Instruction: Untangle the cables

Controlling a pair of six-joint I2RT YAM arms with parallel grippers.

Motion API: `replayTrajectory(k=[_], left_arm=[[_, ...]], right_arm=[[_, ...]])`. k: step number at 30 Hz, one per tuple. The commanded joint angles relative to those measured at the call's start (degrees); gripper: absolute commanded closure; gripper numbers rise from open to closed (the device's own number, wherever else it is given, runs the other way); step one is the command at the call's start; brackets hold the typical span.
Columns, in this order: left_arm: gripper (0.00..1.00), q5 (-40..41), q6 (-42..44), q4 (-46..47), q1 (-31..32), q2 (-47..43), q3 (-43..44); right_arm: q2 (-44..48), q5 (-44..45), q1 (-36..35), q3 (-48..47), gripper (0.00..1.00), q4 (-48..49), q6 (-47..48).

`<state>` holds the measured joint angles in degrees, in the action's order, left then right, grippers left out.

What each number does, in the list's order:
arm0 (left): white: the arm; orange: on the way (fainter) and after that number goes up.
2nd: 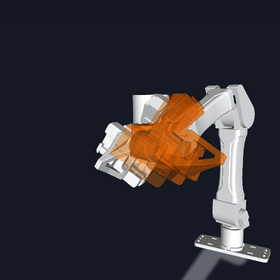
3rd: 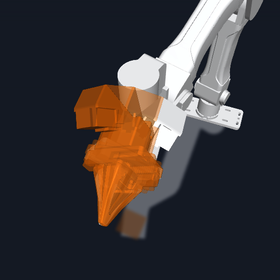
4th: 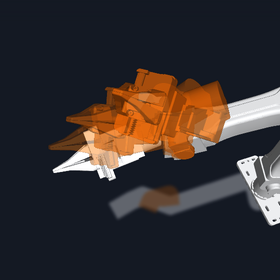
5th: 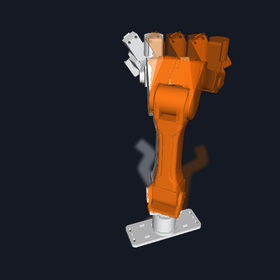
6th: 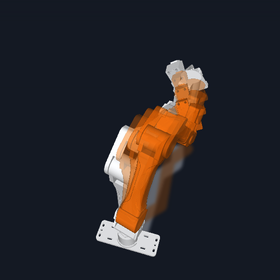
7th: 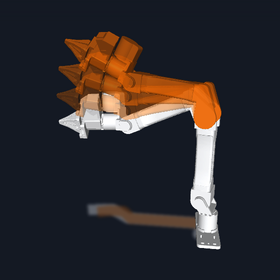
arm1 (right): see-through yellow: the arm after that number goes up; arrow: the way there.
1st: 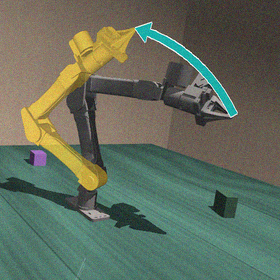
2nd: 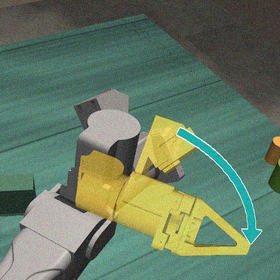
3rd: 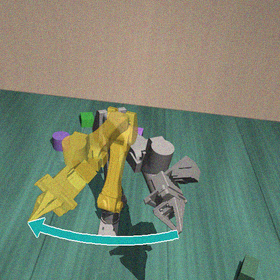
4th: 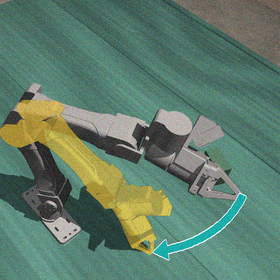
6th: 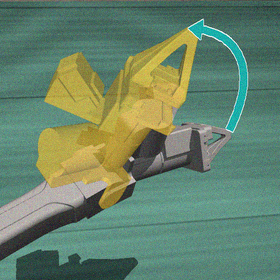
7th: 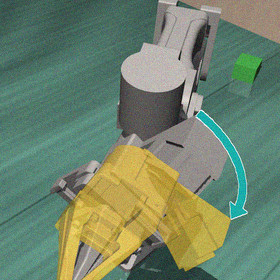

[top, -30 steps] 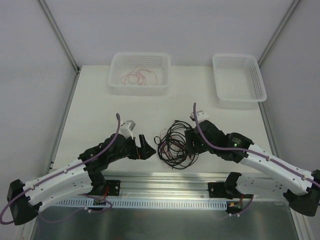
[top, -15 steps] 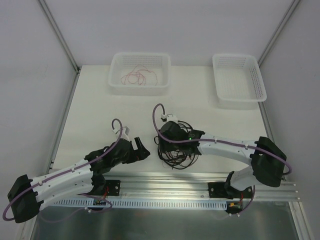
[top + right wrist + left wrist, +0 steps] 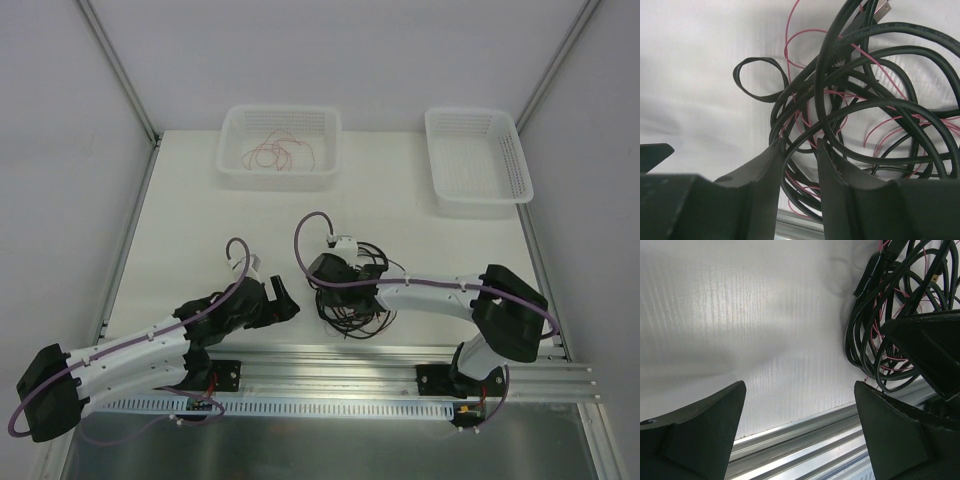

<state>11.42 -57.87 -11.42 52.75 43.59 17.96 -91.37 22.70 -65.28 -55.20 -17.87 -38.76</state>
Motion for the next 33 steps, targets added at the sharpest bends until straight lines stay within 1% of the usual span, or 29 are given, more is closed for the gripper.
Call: replayTrajectory(k=[1, 4, 7, 8, 11, 15, 16, 18, 20, 23, 24, 26, 27, 32, 33], left_arm=[[0.09, 0.36, 0.3, 0.52, -0.81, 0.61, 1.2], [0.09, -0.08, 0.3, 0.61, -0.81, 0.7, 1.38], [0.09, -0.7, 0.47, 0.52, -0.81, 0.79, 1.38], [0.09, -0.87, 0.56, 0.52, -0.81, 0.62, 1.55], [0.09, -1.57, 1.26, 0.78, -0.81, 0.79, 1.73], [0.09, -2.28, 1.88, 1.4, -0.81, 1.93, 2.43], [0.09, -2.89, 2.4, 1.66, -0.81, 2.19, 2.78], [0.08, -3.68, 3.02, 2.1, -0.81, 2.98, 3.22], [0.08, -4.82, 3.46, 2.45, -0.9, 3.6, 4.01], [0.08, -5.88, 4.08, 3.24, -0.81, 4.57, 5.51], [0.08, -6.14, 4.16, 3.42, -0.81, 5.09, 6.56], [0.08, -6.93, 4.25, 3.68, -0.81, 5.88, 7.7], [0.08, -7.02, 4.43, 3.95, -0.81, 6.85, 8.4], [0.09, -4.75, 4.87, 4.65, -0.81, 11.94, 13.85], [0.1, -3.44, 4.61, 4.83, -0.81, 14.39, 15.51]], right_arm=[[0.14, 5.95, -1.43, -2.81, 0.64, -5.25, -4.21], [-0.3, 5.78, -1.52, -2.11, 0.68, -2.53, -3.87], [-1.52, 5.69, -1.52, -2.8, 0.79, -1.82, -3.16], [-1.7, 5.52, -1.61, -2.81, 0.86, -1.65, -3.16], [-0.31, 5.51, -1.61, -2.2, 0.99, -0.85, -2.28], [3.38, 5.69, -1.87, -2.02, 0.99, -1.2, 0.96], [6.18, 4.82, -1.96, -2.19, 0.99, -1.2, 2.01], [8.83, 3.15, -2.05, -3.77, 0.99, -2.16, 7.19], [12.96, 0.95, -2.05, -6.22, 0.99, -5.75, 12.62], [18.85, -0.64, -2.05, -11.85, 0.99, -10.15, 17.57], [20.26, -0.81, -2.05, -14.21, 0.99, -11.04, 20.54], [24.29, -1.16, -1.96, -16.33, 0.99, -12.97, 22.93], [25.44, -1.6, -2.05, -17.13, 0.99, -13.24, 25.64], [31.33, -5.03, -1.96, -21.26, 0.99, -14.74, 29.44], [33.26, -5.38, -1.96, -21.35, 0.99, -14.48, 29.71]])
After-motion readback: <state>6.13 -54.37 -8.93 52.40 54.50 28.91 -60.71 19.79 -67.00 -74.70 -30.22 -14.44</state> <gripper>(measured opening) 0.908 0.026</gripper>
